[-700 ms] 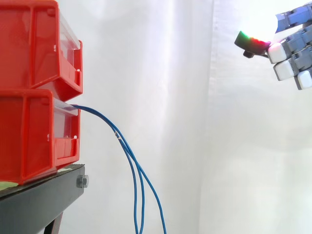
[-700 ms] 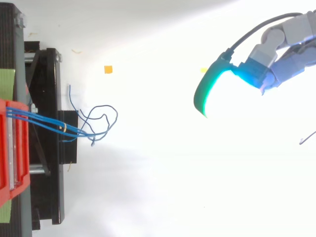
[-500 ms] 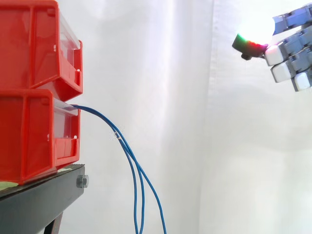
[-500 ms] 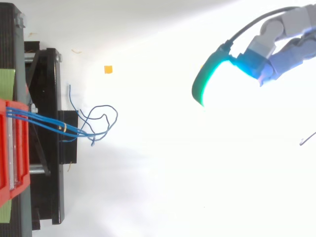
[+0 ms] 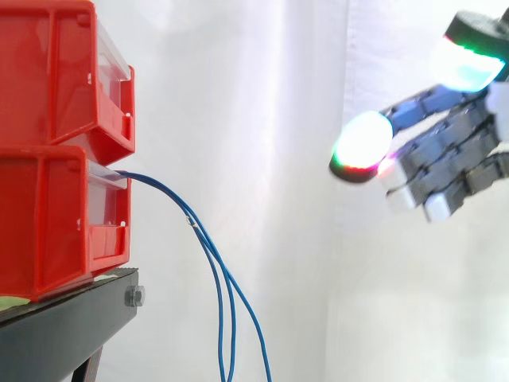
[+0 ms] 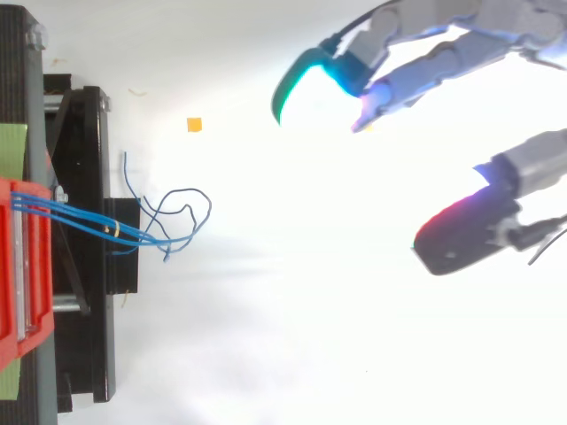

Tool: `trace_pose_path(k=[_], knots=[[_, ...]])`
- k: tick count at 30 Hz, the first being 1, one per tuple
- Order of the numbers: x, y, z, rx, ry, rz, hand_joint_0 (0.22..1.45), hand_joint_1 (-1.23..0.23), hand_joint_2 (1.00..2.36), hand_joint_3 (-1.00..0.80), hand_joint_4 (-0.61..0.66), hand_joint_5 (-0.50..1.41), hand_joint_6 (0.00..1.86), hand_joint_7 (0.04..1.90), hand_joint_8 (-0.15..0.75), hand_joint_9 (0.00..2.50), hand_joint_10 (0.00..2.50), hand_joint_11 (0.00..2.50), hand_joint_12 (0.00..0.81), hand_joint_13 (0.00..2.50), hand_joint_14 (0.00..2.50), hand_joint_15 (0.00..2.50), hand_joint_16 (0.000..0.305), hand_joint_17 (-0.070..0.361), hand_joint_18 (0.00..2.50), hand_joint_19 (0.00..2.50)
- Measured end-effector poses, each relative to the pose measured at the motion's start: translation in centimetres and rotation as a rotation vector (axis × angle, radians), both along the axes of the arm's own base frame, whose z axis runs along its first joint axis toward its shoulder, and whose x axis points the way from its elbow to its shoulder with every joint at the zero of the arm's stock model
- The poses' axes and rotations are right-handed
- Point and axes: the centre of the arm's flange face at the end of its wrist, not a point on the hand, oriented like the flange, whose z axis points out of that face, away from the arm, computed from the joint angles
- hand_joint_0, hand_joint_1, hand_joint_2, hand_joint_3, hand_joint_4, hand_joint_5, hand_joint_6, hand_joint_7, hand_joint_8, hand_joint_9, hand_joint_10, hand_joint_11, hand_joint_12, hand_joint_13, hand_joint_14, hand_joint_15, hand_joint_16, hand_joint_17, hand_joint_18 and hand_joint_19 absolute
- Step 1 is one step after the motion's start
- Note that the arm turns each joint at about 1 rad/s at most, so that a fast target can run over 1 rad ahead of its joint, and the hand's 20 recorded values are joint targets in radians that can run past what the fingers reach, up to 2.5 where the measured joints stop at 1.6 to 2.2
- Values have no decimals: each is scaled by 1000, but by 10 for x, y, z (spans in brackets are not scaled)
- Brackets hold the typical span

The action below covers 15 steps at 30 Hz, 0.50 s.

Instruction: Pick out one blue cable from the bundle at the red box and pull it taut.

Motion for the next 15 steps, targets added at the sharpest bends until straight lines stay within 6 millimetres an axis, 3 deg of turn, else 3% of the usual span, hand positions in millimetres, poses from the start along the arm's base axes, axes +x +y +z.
trace_pose_path(k=[6, 15], knots=[[20, 6, -23, -1, -52, -19, 507, -690, 1000, -500, 217, -194, 502, 692, 272, 728, 10, 293, 345, 682, 9, 240, 45, 101, 582, 566], [48, 18, -76, 0, -78, -39, 510, -681, 1000, -500, 225, -188, 502, 694, 275, 742, 12, 294, 345, 690, 11, 246, 45, 101, 591, 567]])
